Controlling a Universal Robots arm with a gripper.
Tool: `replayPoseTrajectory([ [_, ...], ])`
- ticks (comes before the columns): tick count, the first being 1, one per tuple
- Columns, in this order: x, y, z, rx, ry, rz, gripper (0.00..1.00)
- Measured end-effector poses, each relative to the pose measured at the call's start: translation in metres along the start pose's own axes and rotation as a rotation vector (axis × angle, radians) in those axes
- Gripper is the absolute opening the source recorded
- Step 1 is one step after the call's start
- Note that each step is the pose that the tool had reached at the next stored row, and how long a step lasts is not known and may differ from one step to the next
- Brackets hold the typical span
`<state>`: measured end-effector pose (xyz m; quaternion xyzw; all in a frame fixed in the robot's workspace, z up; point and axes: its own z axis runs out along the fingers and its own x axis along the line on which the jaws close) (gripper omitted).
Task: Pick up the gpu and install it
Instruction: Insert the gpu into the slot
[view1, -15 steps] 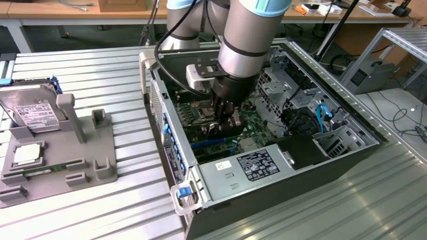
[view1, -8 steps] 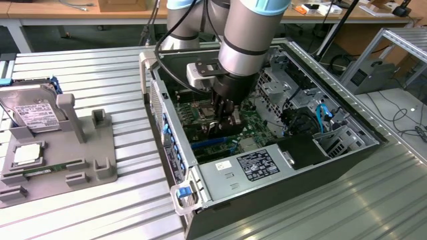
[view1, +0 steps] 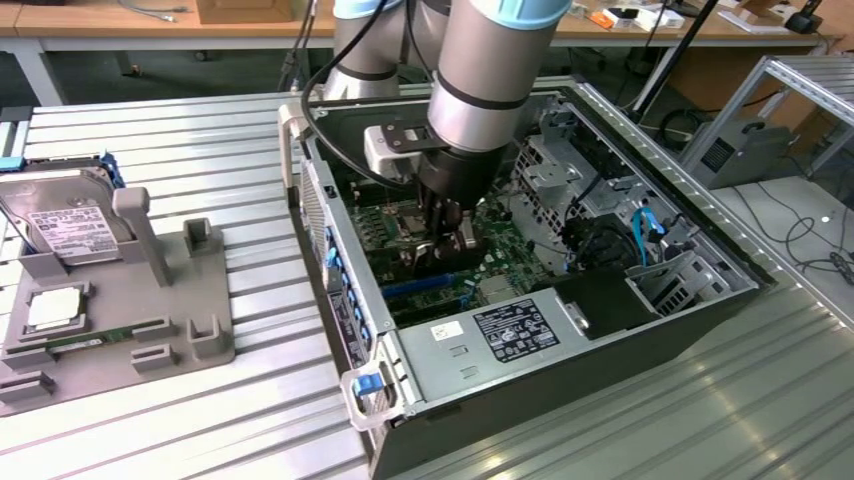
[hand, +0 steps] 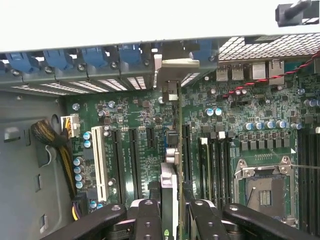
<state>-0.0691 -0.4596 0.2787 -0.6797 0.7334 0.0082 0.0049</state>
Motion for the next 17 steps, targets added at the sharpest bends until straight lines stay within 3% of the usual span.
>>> replayPoseTrajectory([
  [17,0.0018,-0.0007,0.0011,0.0007,0.0011,0.028,0.27],
])
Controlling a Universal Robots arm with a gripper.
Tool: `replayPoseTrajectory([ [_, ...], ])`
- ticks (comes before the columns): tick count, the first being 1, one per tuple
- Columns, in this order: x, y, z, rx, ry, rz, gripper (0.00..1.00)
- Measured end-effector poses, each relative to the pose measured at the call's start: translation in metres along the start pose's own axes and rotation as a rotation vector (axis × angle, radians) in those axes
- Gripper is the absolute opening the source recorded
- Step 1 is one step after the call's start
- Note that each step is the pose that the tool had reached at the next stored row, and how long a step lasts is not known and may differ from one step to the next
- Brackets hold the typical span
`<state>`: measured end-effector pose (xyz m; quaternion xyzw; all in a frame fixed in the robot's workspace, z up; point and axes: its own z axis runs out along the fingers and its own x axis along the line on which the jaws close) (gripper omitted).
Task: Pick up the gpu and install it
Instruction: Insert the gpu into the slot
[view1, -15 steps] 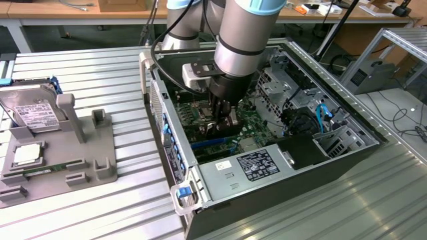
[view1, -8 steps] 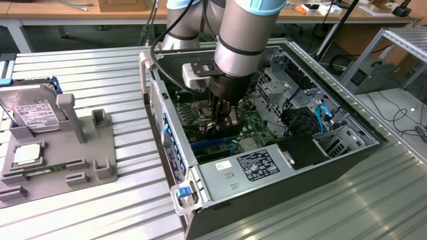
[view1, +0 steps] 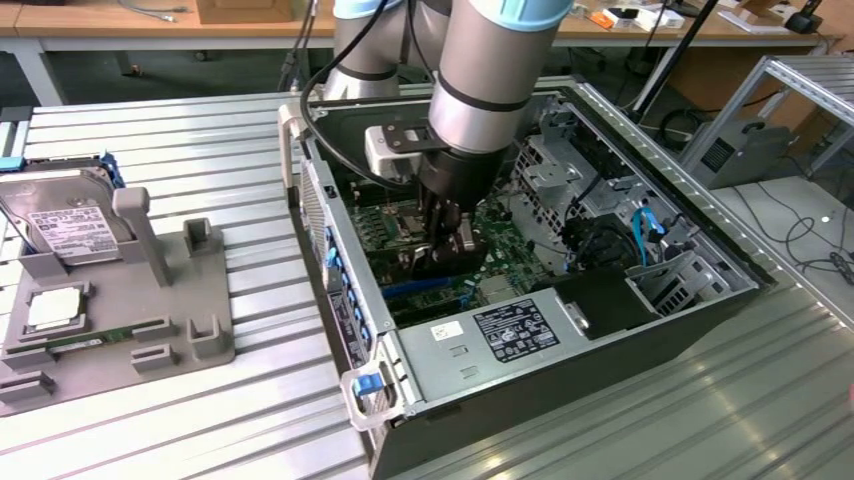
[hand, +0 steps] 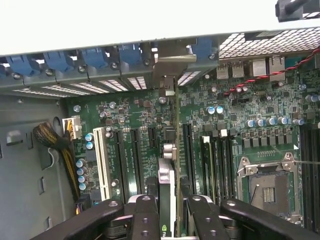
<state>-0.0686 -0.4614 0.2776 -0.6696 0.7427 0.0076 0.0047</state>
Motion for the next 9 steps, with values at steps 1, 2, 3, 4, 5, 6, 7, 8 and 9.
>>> replayPoseTrajectory([
  [1,0.0002,0.0000,0.0005,-0.0001,0.0005,0.000,0.27],
  [2,0.0007,0.0000,0.0014,-0.0001,0.0005,0.000,0.27],
  [3,0.0011,-0.0001,0.0021,-0.0001,0.0005,0.000,0.27],
  [4,0.0014,-0.0001,0.0027,0.0000,0.0005,0.000,0.27],
  [5,0.0017,-0.0001,0.0032,-0.0001,0.0005,0.000,0.27],
  [6,0.0021,-0.0002,0.0040,0.0000,0.0004,0.000,0.27],
  [7,0.0027,-0.0002,0.0049,0.0000,0.0004,0.000,0.27],
  [8,0.0031,-0.0003,0.0058,-0.0001,0.0005,0.000,0.27],
  [9,0.0032,-0.0003,0.0068,0.0000,0.0002,0.000,0.27],
])
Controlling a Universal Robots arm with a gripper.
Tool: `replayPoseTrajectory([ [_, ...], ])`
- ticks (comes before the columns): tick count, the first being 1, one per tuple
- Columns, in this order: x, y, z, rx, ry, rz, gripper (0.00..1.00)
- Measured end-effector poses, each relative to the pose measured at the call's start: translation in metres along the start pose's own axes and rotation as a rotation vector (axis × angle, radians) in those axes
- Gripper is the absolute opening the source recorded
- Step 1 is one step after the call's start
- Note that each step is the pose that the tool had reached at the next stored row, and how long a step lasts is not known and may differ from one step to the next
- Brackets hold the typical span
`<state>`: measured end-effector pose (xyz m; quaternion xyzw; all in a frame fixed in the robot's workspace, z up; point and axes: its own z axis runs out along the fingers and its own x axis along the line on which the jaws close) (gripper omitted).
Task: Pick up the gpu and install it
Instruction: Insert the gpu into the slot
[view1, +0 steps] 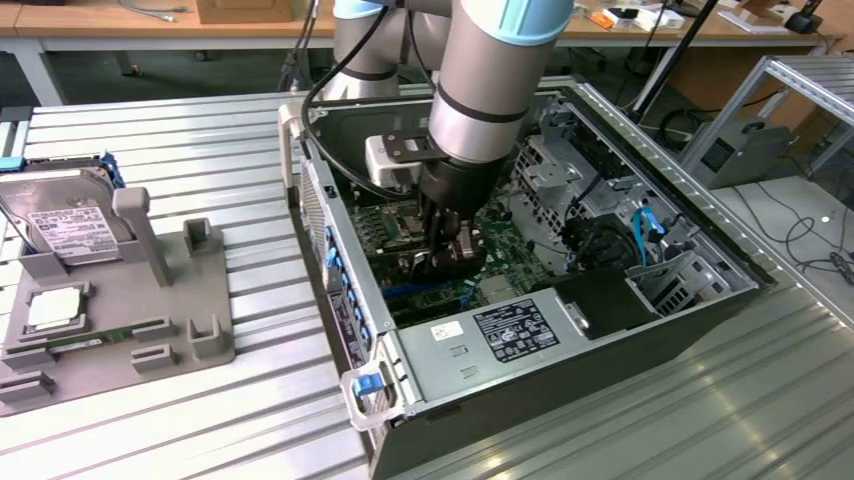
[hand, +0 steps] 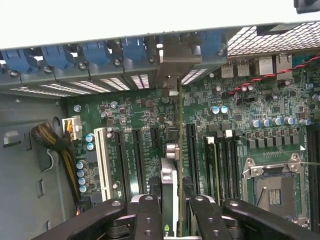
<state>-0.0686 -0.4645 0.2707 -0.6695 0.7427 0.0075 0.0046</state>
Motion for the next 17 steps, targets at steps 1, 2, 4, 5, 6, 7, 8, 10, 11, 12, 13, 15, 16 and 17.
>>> replayPoseTrajectory([
  [1,0.0001,0.0000,0.0005,-0.0001,0.0003,0.000,0.27],
  [2,0.0001,0.0002,0.0010,-0.0002,0.0005,0.000,0.27],
  [4,0.0002,0.0010,0.0014,-0.0001,0.0003,0.000,0.27],
  [5,0.0002,0.0013,0.0016,-0.0001,0.0003,0.000,0.27],
  [6,0.0002,0.0014,0.0017,-0.0001,0.0003,0.000,0.27],
  [7,0.0002,0.0014,0.0017,-0.0001,0.0003,0.000,0.27],
  [8,0.0002,0.0015,0.0017,-0.0001,0.0003,0.000,0.27],
  [10,0.0002,0.0015,0.0017,-0.0014,0.0004,0.000,0.27],
  [11,0.0002,0.0015,0.0018,-0.0091,0.0011,0.000,0.27],
  [12,0.0002,0.0015,0.0018,-0.0092,0.0012,0.000,0.27],
  [13,0.0002,0.0013,0.0020,-0.0175,0.0018,0.000,0.27],
  [15,0.0003,0.0015,0.0019,-0.0287,0.0033,0.001,0.27],
  [16,0.0003,0.0015,0.0019,-0.0287,0.0033,0.001,0.27],
  [17,0.0002,0.0014,0.0023,-0.0287,0.0034,0.000,0.27],
])
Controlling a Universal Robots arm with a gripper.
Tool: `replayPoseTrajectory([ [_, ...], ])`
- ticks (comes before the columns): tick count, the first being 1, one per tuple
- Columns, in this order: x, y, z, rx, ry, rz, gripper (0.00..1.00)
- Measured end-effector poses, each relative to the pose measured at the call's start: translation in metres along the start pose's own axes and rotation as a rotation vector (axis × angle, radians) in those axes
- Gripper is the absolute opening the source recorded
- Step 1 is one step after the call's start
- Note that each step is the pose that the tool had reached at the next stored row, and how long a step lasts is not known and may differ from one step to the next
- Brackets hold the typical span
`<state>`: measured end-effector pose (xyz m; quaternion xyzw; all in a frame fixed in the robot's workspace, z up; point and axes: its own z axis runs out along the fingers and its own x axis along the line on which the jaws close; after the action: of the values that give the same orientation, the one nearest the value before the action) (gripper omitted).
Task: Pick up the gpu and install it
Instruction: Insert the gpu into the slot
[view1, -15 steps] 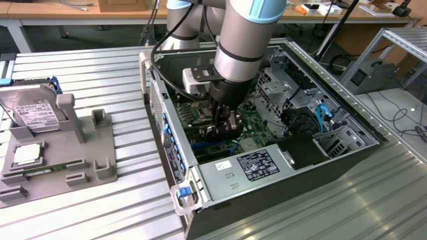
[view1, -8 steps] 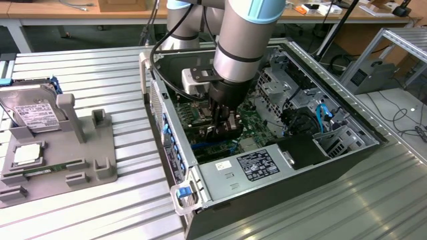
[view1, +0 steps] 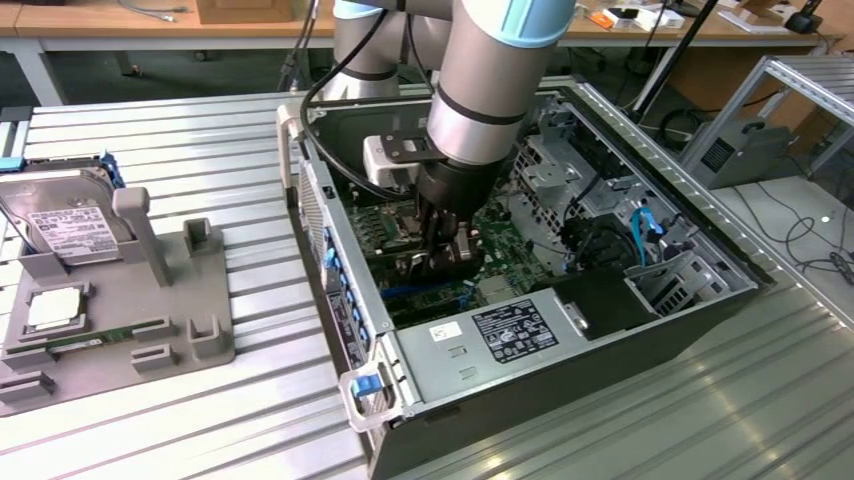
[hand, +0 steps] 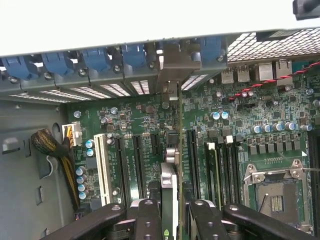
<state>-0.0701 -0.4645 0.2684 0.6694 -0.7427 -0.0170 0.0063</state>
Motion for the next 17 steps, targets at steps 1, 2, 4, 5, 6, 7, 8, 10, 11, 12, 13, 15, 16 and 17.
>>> replayPoseTrajectory([
  [1,0.0000,0.0000,0.0007,0.0001,-0.0002,0.000,0.27],
  [2,0.0001,-0.0001,0.0016,0.0000,0.0001,0.000,0.27],
  [4,0.0001,-0.0001,0.0029,0.0001,0.0001,0.000,0.27],
  [5,0.0002,-0.0002,0.0035,0.0002,-0.0001,0.000,0.27],
  [6,0.0002,-0.0002,0.0039,0.0002,-0.0002,0.000,0.27],
  [7,0.0002,-0.0002,0.0041,0.0000,0.0000,0.000,0.27],
  [8,0.0002,-0.0003,0.0042,0.0000,0.0001,0.000,0.27],
  [10,0.0002,-0.0003,0.0044,0.0001,-0.0002,-0.003,0.27],
  [11,0.0002,-0.0004,0.0044,0.0000,-0.0002,-0.007,0.27],
  [12,0.0001,-0.0008,0.0041,-0.0001,-0.0006,-0.013,0.27],
  [13,0.0000,-0.0021,0.0039,-0.0005,-0.0007,-0.015,0.27],
  [15,-0.0002,-0.0049,0.0037,-0.0004,-0.0021,-0.020,0.27],
  [16,-0.0003,-0.0049,0.0037,-0.0004,-0.0022,-0.022,0.27],
  [17,-0.0003,-0.0049,0.0037,-0.0005,-0.0021,-0.023,0.27],
])
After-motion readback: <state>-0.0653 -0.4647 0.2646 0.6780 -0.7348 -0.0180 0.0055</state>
